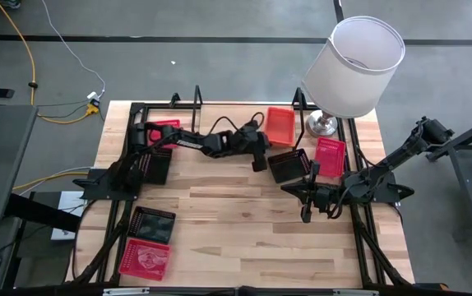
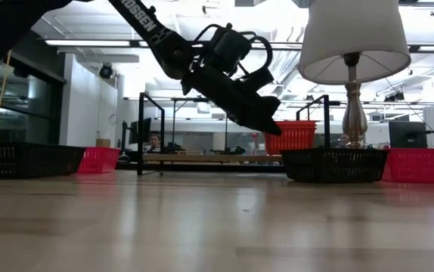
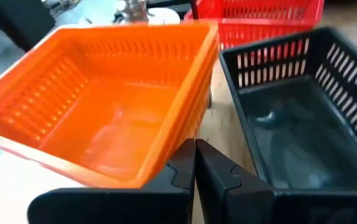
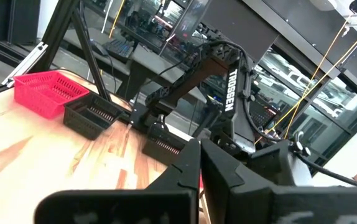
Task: Stack baskets on shelf by color
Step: Stack the orange basket on top of the orange baskets on the shelf
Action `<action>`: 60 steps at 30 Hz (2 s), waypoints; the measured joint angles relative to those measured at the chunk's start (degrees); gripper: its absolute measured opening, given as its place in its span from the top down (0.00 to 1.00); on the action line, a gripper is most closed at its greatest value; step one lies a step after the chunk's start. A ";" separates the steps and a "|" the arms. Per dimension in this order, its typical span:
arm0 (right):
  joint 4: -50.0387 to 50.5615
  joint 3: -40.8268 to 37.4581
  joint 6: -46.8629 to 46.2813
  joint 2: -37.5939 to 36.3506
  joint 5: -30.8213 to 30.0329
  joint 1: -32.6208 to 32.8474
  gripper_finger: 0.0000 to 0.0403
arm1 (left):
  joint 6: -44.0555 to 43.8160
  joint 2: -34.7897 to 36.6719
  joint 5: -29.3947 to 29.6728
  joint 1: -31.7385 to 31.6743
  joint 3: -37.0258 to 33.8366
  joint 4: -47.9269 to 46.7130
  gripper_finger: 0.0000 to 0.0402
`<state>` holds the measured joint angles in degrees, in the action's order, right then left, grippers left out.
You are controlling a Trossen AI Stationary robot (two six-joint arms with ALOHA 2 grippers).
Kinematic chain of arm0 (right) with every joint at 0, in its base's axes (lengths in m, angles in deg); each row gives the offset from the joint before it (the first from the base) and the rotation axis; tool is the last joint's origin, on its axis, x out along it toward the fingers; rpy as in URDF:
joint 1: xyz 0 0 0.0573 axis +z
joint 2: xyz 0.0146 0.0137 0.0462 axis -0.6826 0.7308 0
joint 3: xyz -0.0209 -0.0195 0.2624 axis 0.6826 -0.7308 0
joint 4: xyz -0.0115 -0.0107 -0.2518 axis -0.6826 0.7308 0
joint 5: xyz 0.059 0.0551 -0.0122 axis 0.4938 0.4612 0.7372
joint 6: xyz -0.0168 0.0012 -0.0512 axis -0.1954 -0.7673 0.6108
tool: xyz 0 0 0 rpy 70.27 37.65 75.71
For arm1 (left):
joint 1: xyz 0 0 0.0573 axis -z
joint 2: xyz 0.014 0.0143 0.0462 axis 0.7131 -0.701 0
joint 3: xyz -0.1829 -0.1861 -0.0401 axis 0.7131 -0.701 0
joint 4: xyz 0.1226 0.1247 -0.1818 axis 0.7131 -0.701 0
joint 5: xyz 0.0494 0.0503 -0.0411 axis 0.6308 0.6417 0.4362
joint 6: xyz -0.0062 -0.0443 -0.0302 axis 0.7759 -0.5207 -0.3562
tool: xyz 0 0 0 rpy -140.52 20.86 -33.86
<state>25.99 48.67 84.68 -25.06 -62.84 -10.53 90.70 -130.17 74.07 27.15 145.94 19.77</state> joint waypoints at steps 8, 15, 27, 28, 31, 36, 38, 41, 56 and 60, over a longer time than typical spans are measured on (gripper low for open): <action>0.00 0.00 -0.01 0.00 0.00 0.00 1.00 | -1.16 0.00 -4.93 1.84 0.00 0.14 1.00; 0.07 0.00 -0.42 0.00 0.00 0.00 1.00 | 11.30 2.18 12.01 7.23 -0.02 -2.67 1.00; 0.50 0.00 -1.06 0.02 0.00 0.00 1.00 | 9.86 4.82 23.36 -0.96 0.02 -10.69 1.00; 0.50 0.00 -1.06 0.02 0.00 -0.01 1.00 | 7.12 4.52 19.24 -2.28 0.02 -12.03 1.00; 0.50 0.00 -0.99 0.02 0.00 0.00 1.00 | 2.32 3.43 9.07 -4.79 0.00 -13.27 1.00; 0.48 0.00 -0.91 0.02 0.00 -0.01 1.00 | 1.26 2.80 6.09 -4.81 0.00 -11.30 1.00; 0.50 0.00 -0.89 0.02 0.00 -0.02 1.00 | 1.43 2.80 6.07 -4.19 0.00 -11.12 1.00; 0.50 0.00 -0.89 0.02 0.00 -0.02 1.00 | 2.60 2.80 6.88 -3.00 0.00 -11.02 1.00; 0.49 0.00 -0.86 0.02 0.00 -0.02 1.00 | 2.80 2.73 7.51 0.06 0.00 -8.02 1.00; 0.48 0.00 -0.86 0.02 0.00 -0.02 1.00 | 2.83 2.71 5.33 0.89 0.00 -8.03 1.00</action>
<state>26.47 48.67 83.82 -25.04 -62.84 -10.55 93.53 -127.46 79.40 28.04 145.94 11.74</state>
